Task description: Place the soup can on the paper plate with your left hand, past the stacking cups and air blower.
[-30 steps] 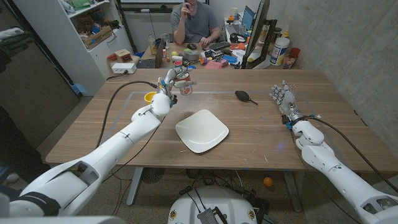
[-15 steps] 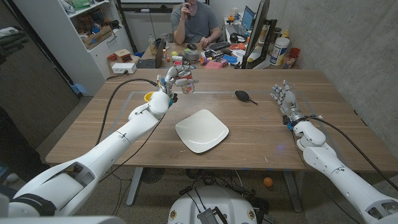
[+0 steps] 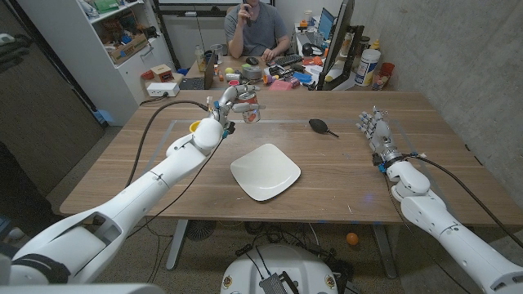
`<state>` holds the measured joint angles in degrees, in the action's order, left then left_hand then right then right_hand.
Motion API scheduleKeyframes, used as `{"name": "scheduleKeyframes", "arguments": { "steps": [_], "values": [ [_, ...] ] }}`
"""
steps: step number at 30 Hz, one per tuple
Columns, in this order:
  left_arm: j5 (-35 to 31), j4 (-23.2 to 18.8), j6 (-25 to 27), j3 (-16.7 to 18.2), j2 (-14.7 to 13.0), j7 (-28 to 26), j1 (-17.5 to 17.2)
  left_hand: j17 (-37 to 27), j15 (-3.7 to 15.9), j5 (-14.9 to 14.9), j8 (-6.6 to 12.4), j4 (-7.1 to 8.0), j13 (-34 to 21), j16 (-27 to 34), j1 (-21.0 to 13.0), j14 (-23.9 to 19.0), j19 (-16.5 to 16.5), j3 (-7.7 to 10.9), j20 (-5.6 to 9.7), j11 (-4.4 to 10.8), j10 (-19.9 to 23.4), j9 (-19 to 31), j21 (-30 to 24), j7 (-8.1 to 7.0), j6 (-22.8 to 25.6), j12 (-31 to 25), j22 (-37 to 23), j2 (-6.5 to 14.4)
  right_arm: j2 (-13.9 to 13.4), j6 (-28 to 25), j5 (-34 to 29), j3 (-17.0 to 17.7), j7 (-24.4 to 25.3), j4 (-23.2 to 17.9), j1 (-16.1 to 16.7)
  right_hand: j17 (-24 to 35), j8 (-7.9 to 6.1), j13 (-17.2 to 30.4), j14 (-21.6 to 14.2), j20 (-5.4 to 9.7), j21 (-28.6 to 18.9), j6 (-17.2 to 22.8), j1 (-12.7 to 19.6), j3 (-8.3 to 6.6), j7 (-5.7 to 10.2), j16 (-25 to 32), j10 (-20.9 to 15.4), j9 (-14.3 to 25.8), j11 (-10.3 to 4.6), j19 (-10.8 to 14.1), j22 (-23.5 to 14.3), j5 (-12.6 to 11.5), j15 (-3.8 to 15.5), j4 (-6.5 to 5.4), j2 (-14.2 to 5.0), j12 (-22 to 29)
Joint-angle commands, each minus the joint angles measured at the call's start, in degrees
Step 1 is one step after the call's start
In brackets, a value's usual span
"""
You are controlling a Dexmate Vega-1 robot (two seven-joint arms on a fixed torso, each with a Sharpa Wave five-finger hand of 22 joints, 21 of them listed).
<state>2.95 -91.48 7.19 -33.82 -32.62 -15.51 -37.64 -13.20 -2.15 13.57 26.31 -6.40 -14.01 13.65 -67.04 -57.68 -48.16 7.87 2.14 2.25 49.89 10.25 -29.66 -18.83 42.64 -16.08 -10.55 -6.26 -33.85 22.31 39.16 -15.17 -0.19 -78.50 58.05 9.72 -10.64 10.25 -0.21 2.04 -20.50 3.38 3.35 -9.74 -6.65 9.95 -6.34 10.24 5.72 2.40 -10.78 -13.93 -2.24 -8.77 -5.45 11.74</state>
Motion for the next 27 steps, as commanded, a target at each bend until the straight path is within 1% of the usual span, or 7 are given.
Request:
{"name": "scheduleKeyframes", "arguments": {
  "steps": [1,7,13,18,19,20,27],
  "values": [
    [0.3,0.9,-2.5,-1.3,-0.5,4.7,1.4,-0.1,15.64,-0.1,-0.25,0.27,-0.2,0.2,-7.3,-11.4,-3.9,0.08,7.35,8.06,8.5,0.3,-0.2,17.13,21.4,0.2,-0.1,8.3,-1.2,-1.0,-1.4,0.6,3.5,-4.8,3.2,0.1,-0.23,0.2,0.1,0.2,0.0,-0.2,0.3,-0.25,-0.42,0.2,-0.3,0.2,-0.06,0.7,-0.1,0.1,-0.29,0.33,-2.01,0.1],
    [0.5,1.1,-4.1,-2.2,-0.8,7.6,1.9,-0.2,15.65,-0.1,-0.48,0.33,-0.4,0.1,-7.3,-11.3,-3.9,-0.01,7.4,8.03,8.3,0.4,-0.1,17.08,21.2,0.4,-0.1,8.4,-1.6,-1.2,-2.2,1.0,5.6,-7.3,5.1,0.1,-0.23,0.2,0.1,0.23,0.0,-0.2,0.3,-0.27,-0.44,0.2,-0.3,0.2,-0.18,0.7,-0.1,0.1,-0.27,0.33,-2.01,0.1],
    [0.2,-0.6,-5.9,-2.6,-2.2,10.4,1.5,-0.2,15.66,-0.2,-0.63,0.34,-0.5,0.1,-7.3,-11.3,-3.8,-0.08,7.45,8.07,8.3,0.4,-0.1,17.04,21.2,0.5,-0.1,8.4,-1.7,-0.9,-3.1,1.5,7.6,-9.7,7.0,0.2,-0.23,0.2,0.0,0.23,0.1,-0.2,0.3,-0.29,-0.41,0.2,-0.3,0.2,-0.13,0.7,-0.1,0.1,-0.27,0.33,-2.02,0.1],
    [0.5,-3.3,-7.4,-2.4,-4.0,12.9,0.2,-0.2,15.67,-0.2,-0.71,0.36,-0.6,0.1,-7.3,-11.3,-3.7,-0.12,7.47,8.18,8.3,0.4,-0.1,16.96,21.2,0.7,-0.1,8.5,-1.5,-0.5,-4.1,1.7,9.3,-11.8,8.6,0.2,-0.22,0.2,0.1,0.24,0.1,-0.2,0.3,-0.31,-0.38,0.1,-0.3,0.2,-0.1,0.7,-0.1,0.2,-0.36,0.33,-2.01,0.1],
    [0.5,-3.3,-7.4,-2.4,-4.0,13.0,0.1,-0.2,15.67,-0.2,-0.75,0.36,-0.6,0.1,-7.4,-11.2,-3.7,-0.14,7.47,8.2,8.3,0.4,0.0,16.9,21.2,0.7,-0.1,8.5,-1.4,-0.5,-4.2,1.7,9.3,-11.8,8.6,0.2,-0.24,0.2,0.1,0.24,0.1,-0.2,0.3,-0.31,-0.42,0.2,-0.3,0.2,-0.11,0.7,-0.1,0.2,-0.34,0.33,-2.01,0.1],
    [0.7,-4.5,-7.9,-2.2,-4.7,13.7,-0.4,-0.2,15.67,-0.2,-0.77,0.36,-0.6,0.1,-7.4,-11.2,-3.7,-0.14,7.48,8.21,8.2,0.4,0.0,16.92,21.2,0.7,-0.1,8.5,-1.4,-0.3,-4.5,1.8,9.9,-12.6,9.2,0.2,-0.23,0.2,0.1,0.25,0.1,-0.2,0.3,-0.31,-0.43,0.2,-0.3,0.2,-0.11,0.8,-0.1,0.2,-0.34,0.33,-2.01,0.1],
    [1.2,-8.4,-9.6,-1.2,-7.4,16.4,-2.7,-0.3,15.66,-0.2,-0.9,0.36,-0.7,0.0,-7.4,-11.2,-3.7,-0.22,7.48,8.14,8.2,0.5,0.0,16.88,21.2,0.8,-0.1,8.5,-1.4,-0.2,-5.9,2.2,11.9,-15.4,11.6,0.2,-0.24,0.2,0.0,0.2,0.2,-0.2,0.3,-0.34,-0.44,0.2,-0.4,0.2,-0.04,0.8,-0.1,0.2,-0.31,0.33,-2.01,0.1]
  ]
}}
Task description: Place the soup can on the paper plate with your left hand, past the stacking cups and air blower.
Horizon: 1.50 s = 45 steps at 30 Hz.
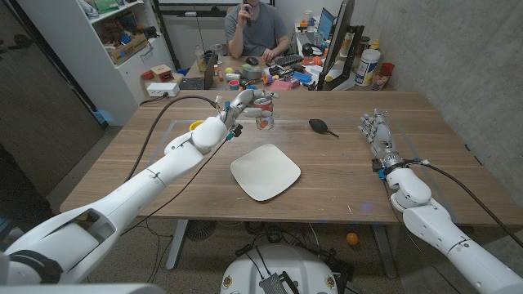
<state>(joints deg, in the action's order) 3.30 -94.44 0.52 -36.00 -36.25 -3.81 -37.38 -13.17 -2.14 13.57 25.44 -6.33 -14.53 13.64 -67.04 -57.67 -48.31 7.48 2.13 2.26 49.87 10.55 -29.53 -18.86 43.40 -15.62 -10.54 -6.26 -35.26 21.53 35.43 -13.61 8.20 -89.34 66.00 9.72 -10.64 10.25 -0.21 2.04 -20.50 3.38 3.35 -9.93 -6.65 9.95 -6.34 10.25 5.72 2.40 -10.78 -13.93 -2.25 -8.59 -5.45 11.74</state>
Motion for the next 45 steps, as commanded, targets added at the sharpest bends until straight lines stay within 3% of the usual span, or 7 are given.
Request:
{"name": "scheduleKeyframes", "arguments": {
  "steps": [1,28,37,45],
  "values": [
    [1.1,-5.9,-3.1,1.2,-4.1,5.0,-3.4,-0.3,15.66,-0.2,-0.04,0.3,-0.2,0.0,-7.4,-11.2,-3.5,0.16,7.5,8.12,8.3,0.2,-0.1,16.94,20.4,0.4,-0.1,8.5,0.0,0.6,-2.3,0.7,3.8,-4.9,3.9,0.2,-0.25,0.2,0.0,0.23,0.2,-0.2,0.3,-0.16,-0.44,0.2,-0.4,0.2,-0.01,0.8,-0.1,0.2,-0.33,0.15,-2.01,0.1],
    [3.3,-15.9,-4.9,8.0,-13.4,6.6,-14.6,-0.4,15.74,-0.2,-0.46,0.24,-0.6,0.0,-7.6,-11.2,-3.4,-0.09,7.52,8.26,8.5,0.3,-0.1,16.88,20.5,0.8,-0.1,8.6,1.4,0.6,-6.5,0.4,7.4,-10.5,8.1,0.2,-0.26,0.2,-0.2,0.3,0.3,-0.1,0.4,-0.24,-0.4,0.2,-0.5,0.2,0.01,0.9,-0.1,0.3,-0.3,0.14,-2.0,0.1],
    [3.9,-16.6,-5.7,9.9,-15.3,6.5,-17.2,-0.5,15.78,-0.3,-0.53,0.15,-0.7,0.1,-7.8,-11.3,-3.4,-0.18,7.54,8.32,8.6,0.3,0.0,16.61,20.7,0.9,-0.1,8.6,1.9,0.3,-7.5,-0.2,8.0,-11.0,8.2,0.2,-0.26,0.2,-0.2,0.33,0.4,0.0,0.4,-0.28,-0.39,0.2,-0.5,0.2,0.0,0.9,-0.1,0.3,-0.3,0.14,-2.01,0.1],
    [3.8,-14.1,-7.3,10.0,-14.8,6.4,-17.6,-0.5,15.79,-0.3,-0.64,0.13,-0.8,0.1,-7.9,-11.3,-3.4,-0.26,7.56,8.34,8.6,0.4,0.0,16.71,20.7,1.0,-0.1,8.6,2.1,0.0,-8.6,-0.5,8.6,-11.5,8.2,0.2,-0.26,0.2,-0.2,0.21,0.4,0.0,0.4,-0.29,-0.49,0.2,-0.6,0.2,0.05,1.0,-0.1,0.4,-0.4,0.15,-2.0,0.1]
  ]
}}
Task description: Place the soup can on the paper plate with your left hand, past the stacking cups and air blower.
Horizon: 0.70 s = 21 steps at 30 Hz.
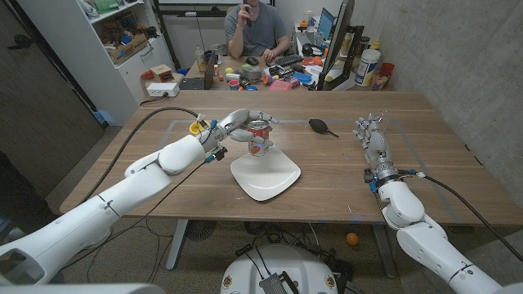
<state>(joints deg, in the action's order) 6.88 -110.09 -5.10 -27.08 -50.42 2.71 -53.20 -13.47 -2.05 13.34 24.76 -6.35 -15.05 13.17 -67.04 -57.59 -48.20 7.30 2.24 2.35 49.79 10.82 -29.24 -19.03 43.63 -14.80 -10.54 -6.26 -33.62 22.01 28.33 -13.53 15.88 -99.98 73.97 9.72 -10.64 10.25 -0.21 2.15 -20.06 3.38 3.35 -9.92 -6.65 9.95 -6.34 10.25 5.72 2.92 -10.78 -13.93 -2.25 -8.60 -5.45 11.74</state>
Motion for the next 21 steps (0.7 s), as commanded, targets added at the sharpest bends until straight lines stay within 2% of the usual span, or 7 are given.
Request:
{"name": "scheduleKeyframes", "arguments": {
  "steps": [1,10,21],
  "values": [
    [0.2,1.8,-1.8,1.0,-0.6,0.0,-1.7,-0.2,15.71,0.0,0.05,0.13,-0.3,0.5,-7.9,-11.3,-3.5,-0.1,7.46,8.28,8.8,0.1,-0.3,16.68,20.5,0.2,-0.1,8.6,0.4,-0.6,-1.5,-0.6,1.0,-1.0,0.3,0.2,-0.25,0.2,-0.2,0.2,0.0,0.0,0.4,-0.3,-0.43,0.2,-0.5,0.2,-0.03,0.5,-0.1,0.4,-0.33,0.16,-1.98,0.1],
    [0.1,6.2,-3.8,-0.6,1.2,1.3,-0.3,-0.3,15.7,-0.1,-0.08,0.21,-0.4,0.6,-7.8,-11.3,-3.4,-0.19,7.47,8.26,8.8,0.1,-0.3,16.66,20.5,0.4,-0.1,8.7,0.6,-1.3,-1.6,-0.8,1.2,-0.8,0.2,0.1,-0.26,0.2,-0.2,0.19,0.1,0.0,0.4,-0.32,-0.41,0.2,-0.5,0.2,-0.06,0.5,-0.1,0.4,-0.27,0.17,-1.96,0.1],
    [-0.2,8.7,-3.7,-2.7,2.6,3.3,1.4,-0.3,15.68,-0.1,-0.22,0.29,-0.5,0.6,-7.8,-11.3,-3.4,-0.33,7.48,8.36,8.8,0.2,-0.3,16.69,20.5,0.5,-0.2,8.8,0.7,-1.1,-1.6,-0.7,1.3,-0.5,0.3,0.1,-0.25,0.2,-0.2,0.19,0.2,0.0,0.4,-0.34,-0.4,0.2,-0.5,0.2,0.04,0.5,-0.1,0.4,-0.3,0.19,-1.94,0.1]
  ]
}}
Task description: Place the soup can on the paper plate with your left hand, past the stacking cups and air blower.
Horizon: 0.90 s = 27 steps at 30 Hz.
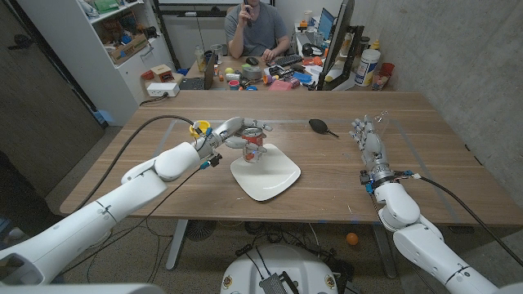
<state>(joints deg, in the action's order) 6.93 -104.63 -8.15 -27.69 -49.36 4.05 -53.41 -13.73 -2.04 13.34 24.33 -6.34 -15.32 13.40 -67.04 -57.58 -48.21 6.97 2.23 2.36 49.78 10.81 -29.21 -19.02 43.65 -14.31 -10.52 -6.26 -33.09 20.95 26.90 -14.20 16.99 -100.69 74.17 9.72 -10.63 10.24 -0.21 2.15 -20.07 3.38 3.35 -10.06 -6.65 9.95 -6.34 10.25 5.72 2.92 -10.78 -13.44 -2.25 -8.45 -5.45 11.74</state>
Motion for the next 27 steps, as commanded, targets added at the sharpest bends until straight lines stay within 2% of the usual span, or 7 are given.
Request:
{"name": "scheduleKeyframes", "arguments": {
  "steps": [1,16,27],
  "values": [
    [-0.3,3.5,-0.6,-2.3,1.7,2.0,1.7,-0.1,15.67,-0.1,0.19,0.29,-0.2,0.3,-7.8,-11.3,-3.4,-0.02,7.49,8.36,8.8,0.2,-0.3,16.59,20.5,0.0,-0.2,8.8,0.1,0.0,-0.1,0.0,0.2,0.2,0.1,0.1,-0.25,0.2,-0.2,0.19,0.2,0.0,0.4,-0.2,-0.41,0.2,-0.5,0.2,-0.02,0.5,-0.1,-0.1,-0.29,0.04,-1.94,0.1],
    [-2.8,4.1,0.5,-4.1,2.1,1.5,2.2,-0.1,15.7,-0.1,0.11,0.26,-0.3,0.3,-7.9,-11.4,-3.3,-0.15,7.52,8.39,9.0,0.2,-0.4,16.61,20.7,0.2,-0.2,8.8,-0.1,0.8,0.5,0.6,-0.5,0.7,0.4,0.1,-0.24,0.2,-0.2,0.15,0.3,0.0,0.5,-0.24,-0.44,0.2,-0.6,0.2,0.06,0.5,-0.1,0.0,-0.33,0.1,-1.87,0.1],
    [-4.9,5.5,-0.7,-5.1,2.9,0.6,2.4,-0.2,15.73,-0.1,-0.07,0.26,-0.4,0.3,-7.9,-11.3,-3.2,-0.26,7.61,8.53,8.9,0.2,-0.3,16.24,20.7,0.4,-0.2,8.8,0.0,1.6,0.7,0.8,-0.8,1.1,0.8,0.1,-0.25,0.2,-0.2,0.11,0.4,0.0,0.4,-0.23,-0.48,0.2,-0.6,0.2,0.02,0.5,-0.1,0.0,-0.35,0.1,-1.79,0.1]
  ]
}}
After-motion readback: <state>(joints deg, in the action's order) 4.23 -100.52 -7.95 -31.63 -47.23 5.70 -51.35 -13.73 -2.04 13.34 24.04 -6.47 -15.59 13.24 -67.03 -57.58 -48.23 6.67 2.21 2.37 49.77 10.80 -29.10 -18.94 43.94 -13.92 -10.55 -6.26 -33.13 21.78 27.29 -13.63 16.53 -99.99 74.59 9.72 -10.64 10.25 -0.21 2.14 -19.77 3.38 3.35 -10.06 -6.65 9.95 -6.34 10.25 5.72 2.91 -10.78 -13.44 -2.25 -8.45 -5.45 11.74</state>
